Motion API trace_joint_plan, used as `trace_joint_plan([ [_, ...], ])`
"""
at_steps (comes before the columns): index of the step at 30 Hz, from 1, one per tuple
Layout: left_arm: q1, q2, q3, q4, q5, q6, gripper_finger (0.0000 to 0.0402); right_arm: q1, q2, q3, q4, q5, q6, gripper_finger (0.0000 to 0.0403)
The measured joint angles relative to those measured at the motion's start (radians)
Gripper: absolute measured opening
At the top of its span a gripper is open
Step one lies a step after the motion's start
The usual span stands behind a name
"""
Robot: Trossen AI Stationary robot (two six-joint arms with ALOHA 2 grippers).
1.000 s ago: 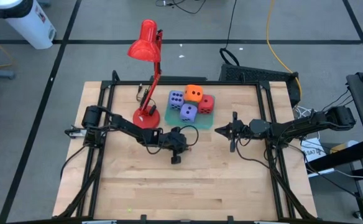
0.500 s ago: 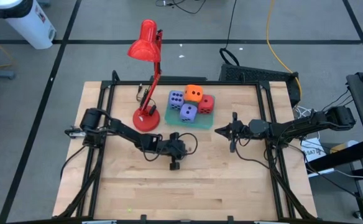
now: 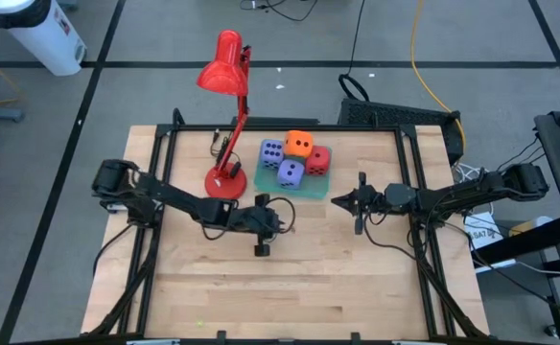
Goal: Pick & Place Dice
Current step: Put the small dark green die into the blue bin
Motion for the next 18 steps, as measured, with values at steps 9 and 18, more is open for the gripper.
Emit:
trace_joint_plan([
  [9,0.105,-0.236,0.0,-0.14,-0.089,0.09,0.0051,0.0,0.0,0.0,0.001,0.0,-0.001,0.0002],
  [18,0.32,-0.216,0.003,-0.022,-0.061,0.162,0.0044,0.0,0.0,0.0,0.001,-0.005,0.0,0.0002],
])
